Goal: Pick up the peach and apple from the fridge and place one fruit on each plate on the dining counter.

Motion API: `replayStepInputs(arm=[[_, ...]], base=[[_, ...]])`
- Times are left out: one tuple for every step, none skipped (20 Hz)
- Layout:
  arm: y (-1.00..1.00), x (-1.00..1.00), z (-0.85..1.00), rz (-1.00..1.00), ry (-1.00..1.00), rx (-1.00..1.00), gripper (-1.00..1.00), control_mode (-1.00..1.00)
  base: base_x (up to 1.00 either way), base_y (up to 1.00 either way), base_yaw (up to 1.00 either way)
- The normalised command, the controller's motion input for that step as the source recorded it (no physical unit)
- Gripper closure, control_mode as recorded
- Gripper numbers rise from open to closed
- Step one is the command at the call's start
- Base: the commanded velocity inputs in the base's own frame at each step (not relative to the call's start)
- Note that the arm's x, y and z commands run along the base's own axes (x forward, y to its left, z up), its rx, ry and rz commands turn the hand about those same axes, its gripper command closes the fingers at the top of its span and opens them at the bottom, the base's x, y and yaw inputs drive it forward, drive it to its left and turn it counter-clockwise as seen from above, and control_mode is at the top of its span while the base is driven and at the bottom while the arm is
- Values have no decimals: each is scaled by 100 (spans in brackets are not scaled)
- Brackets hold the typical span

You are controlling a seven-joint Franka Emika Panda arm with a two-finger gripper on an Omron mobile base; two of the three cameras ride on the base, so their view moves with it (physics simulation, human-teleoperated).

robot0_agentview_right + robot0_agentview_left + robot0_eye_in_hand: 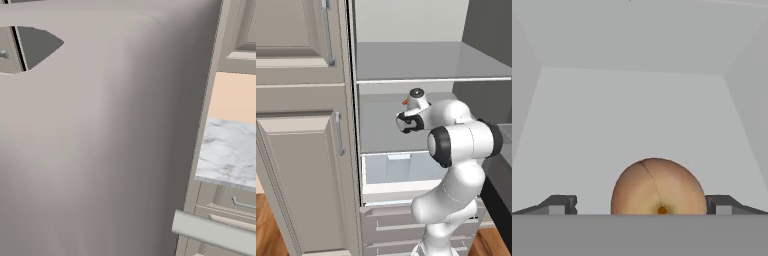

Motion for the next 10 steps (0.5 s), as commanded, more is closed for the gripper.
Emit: replayStepInputs(arm=[[21, 0, -15, 0, 0, 0, -100, -100], [6, 0, -15, 0, 0, 0, -100, -100], [0, 0, -18, 0, 0, 1, -100, -100], [-5, 14, -23, 0, 0, 5, -100, -100], [-19, 9, -26, 0, 0, 1, -100, -100], [-31, 0, -26, 0, 0, 0, -100, -100], [-35, 0, -24, 0, 1, 0, -100, -100], [-38, -1, -24, 0, 2, 0, -100, -100], [-37, -1, -26, 0, 3, 0, -100, -100], [-31, 0, -31, 0, 4, 0, -100, -100]], base=[[0, 0, 0], [0, 0, 0], [0, 0, 0], [0, 0, 0], [0, 0, 0], [0, 0, 0], [0, 0, 0], [0, 0, 0], [0, 0, 0], [0, 0, 0]])
